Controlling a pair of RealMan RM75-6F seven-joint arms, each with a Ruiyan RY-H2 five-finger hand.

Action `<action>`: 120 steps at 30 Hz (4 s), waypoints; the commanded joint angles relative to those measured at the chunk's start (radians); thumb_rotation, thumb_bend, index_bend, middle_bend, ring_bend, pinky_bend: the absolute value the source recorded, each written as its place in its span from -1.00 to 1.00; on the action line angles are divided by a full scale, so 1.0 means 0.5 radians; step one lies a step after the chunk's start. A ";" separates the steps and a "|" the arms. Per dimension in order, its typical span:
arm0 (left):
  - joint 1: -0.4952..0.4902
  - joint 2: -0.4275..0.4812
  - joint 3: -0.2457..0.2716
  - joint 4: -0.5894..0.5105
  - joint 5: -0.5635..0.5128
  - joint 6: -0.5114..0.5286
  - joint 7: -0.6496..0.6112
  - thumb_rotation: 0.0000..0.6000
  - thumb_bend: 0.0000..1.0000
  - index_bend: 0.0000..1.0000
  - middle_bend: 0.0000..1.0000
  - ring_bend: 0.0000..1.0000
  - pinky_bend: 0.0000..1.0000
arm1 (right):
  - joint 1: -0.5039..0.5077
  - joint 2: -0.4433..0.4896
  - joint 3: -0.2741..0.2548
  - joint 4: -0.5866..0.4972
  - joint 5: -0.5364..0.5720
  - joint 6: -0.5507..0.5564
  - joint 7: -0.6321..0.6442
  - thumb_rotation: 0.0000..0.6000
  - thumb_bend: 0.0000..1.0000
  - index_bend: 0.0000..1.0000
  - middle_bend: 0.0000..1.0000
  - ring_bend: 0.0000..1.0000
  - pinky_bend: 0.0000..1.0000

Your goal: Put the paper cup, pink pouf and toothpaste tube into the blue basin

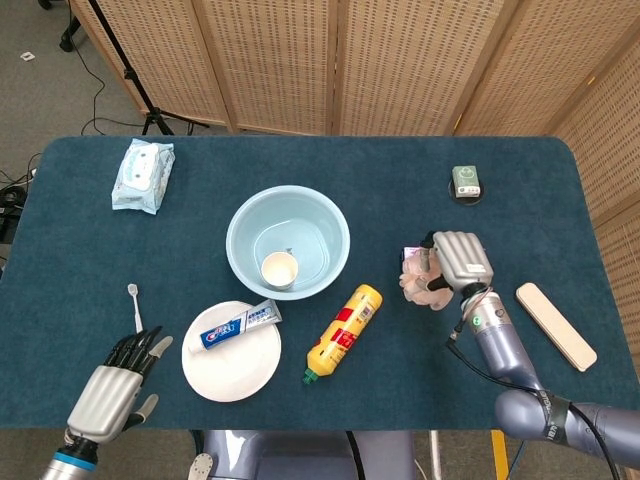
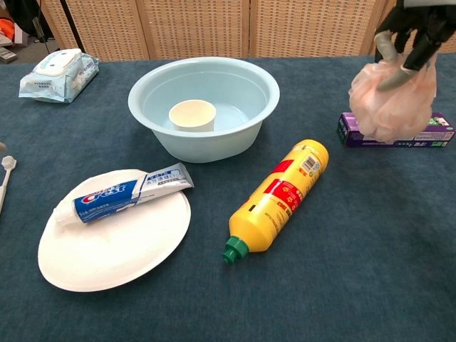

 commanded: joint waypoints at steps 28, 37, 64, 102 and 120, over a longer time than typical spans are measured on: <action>-0.041 0.130 -0.006 -0.036 -0.035 -0.055 -0.286 1.00 -0.35 -0.99 -1.00 -1.00 -0.79 | 0.879 -0.622 0.383 -0.118 0.645 0.509 -0.804 1.00 -0.59 0.45 -0.08 -0.08 -0.01; -0.067 0.112 -0.024 -0.012 -0.116 -0.117 -0.295 1.00 -0.35 -0.99 -1.00 -1.00 -0.79 | 0.919 -0.691 0.373 0.022 0.705 0.448 -0.798 1.00 -0.60 0.45 -0.08 -0.08 -0.01; -0.057 0.098 -0.017 -0.020 -0.105 -0.087 -0.228 1.00 -0.35 -0.99 -1.00 -1.00 -0.79 | 0.303 0.080 0.109 -0.689 0.195 0.489 -0.430 1.00 -0.74 -0.67 -1.00 -1.00 -0.14; -0.170 0.116 -0.252 -0.297 -0.442 -0.138 0.140 1.00 -0.35 -0.84 -1.00 -1.00 -0.79 | -1.304 0.067 -0.877 0.021 -2.368 1.096 0.987 1.00 -0.74 -0.67 -1.00 -1.00 -0.57; -0.772 -0.135 -0.532 -0.419 -1.692 -0.382 0.669 1.00 -0.35 -0.54 -1.00 -1.00 -0.79 | -1.371 0.134 -0.813 0.050 -2.456 1.137 1.141 1.00 -0.74 -0.67 -1.00 -1.00 -0.57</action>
